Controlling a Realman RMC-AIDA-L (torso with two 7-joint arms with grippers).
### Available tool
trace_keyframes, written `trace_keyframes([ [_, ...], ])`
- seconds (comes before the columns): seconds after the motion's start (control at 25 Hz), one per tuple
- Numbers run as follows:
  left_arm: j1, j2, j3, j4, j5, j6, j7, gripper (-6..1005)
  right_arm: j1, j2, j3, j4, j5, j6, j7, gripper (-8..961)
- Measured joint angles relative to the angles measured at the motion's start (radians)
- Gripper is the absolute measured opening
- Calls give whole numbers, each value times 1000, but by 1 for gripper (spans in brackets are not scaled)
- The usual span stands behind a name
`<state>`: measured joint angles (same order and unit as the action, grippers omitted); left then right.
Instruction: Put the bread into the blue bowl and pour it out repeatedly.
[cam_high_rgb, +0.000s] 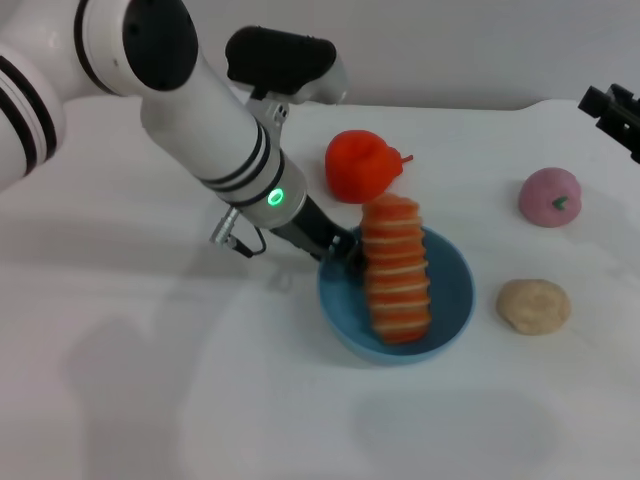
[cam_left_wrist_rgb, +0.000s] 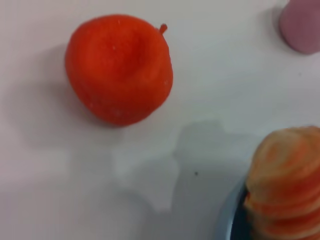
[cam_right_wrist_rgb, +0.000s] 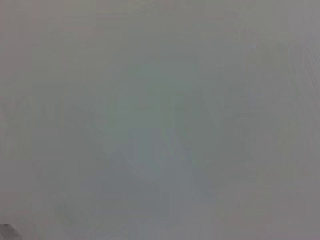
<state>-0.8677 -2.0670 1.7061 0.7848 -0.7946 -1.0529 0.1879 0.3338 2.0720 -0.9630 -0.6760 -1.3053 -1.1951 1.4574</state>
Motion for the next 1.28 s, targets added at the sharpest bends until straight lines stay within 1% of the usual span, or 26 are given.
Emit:
trace_keyframes([
  [0.12,13,3,-33,21,-1,5,7,253,0,-1,1,9,0,0,0,476],
  [0.32,48,8,-109,46,3,10,13,454,-3,-1,1,16,0,0,0,476],
  [0.48,92,11,-203,76,4,9,64,483,-3,0,2,16,0,0,0,476],
  [0.52,92,11,-203,76,4,9,64,483,-3,0,3,16,1,0,0,476],
  [0.56,101,11,-222,83,2,8,74,482,-4,0,3,16,1,0,0,476],
  [0.6,135,11,-262,115,-1,10,98,482,-4,0,3,17,2,1,0,476],
  [0.72,182,11,-279,166,-3,41,120,482,-5,0,8,25,11,5,0,476],
  [0.8,227,10,-288,210,-9,84,142,481,-1,0,25,48,27,5,0,476],
  [0.92,316,7,-285,292,-56,200,194,480,5,-3,57,90,72,3,0,476],
  [1.04,413,6,-262,332,-141,378,268,479,0,-3,93,118,109,2,-1,475],
  [1.16,501,8,-196,330,-193,615,330,477,-11,-2,149,138,122,-4,-3,475],
  [1.2,501,8,-196,330,-193,615,330,476,-14,-3,168,144,122,-8,-3,475],
  [1.24,570,9,-116,326,-194,802,347,476,-17,-3,199,156,122,-17,-3,475],
  [1.28,579,9,-102,326,-192,829,348,475,-20,-4,235,170,122,-26,-2,475],
])
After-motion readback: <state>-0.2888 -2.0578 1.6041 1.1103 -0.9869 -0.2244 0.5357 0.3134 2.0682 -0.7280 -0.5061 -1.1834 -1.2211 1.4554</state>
